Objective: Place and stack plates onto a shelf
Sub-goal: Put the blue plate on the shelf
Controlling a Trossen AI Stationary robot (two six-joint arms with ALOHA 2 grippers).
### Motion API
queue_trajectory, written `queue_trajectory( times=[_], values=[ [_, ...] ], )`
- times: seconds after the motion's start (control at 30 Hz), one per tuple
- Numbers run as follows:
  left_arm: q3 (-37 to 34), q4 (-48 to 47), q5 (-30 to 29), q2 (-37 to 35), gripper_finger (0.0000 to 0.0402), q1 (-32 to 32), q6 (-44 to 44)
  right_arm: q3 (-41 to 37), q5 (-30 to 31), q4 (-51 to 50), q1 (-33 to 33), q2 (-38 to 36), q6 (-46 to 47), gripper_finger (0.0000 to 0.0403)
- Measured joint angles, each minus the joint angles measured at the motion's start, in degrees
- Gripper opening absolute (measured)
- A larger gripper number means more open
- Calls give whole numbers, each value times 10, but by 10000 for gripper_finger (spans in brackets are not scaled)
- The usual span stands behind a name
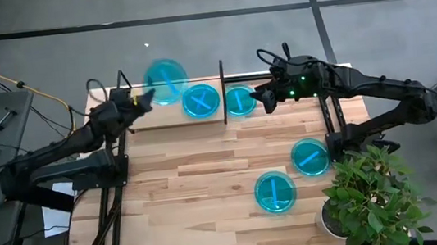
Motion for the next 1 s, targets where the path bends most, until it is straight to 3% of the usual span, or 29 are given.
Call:
queue_trajectory(
  times=[0.13,0.3,0.43,0.53,0.63,0.8,1.0],
  values=[
    [-20,-14,-131,-12,1,-65,-56,0,0,-12,0,5,0,167],
    [-30,-18,-287,41,1,-194,-145,0,16,-18,0,10,-6,167],
    [-29,-40,-435,99,1,-307,-277,0,26,-17,0,10,-11,167],
    [-29,-80,-512,149,1,-370,-415,0,30,-17,0,10,-19,167],
    [-29,-114,-550,205,0,-396,-553,0,37,-17,-3,10,-26,167],
    [-29,-119,-548,305,0,-384,-711,0,36,-17,-12,10,-26,167],
    [-29,-44,-520,396,0,-341,-745,0,34,-17,-15,10,-25,167]
  ],
)
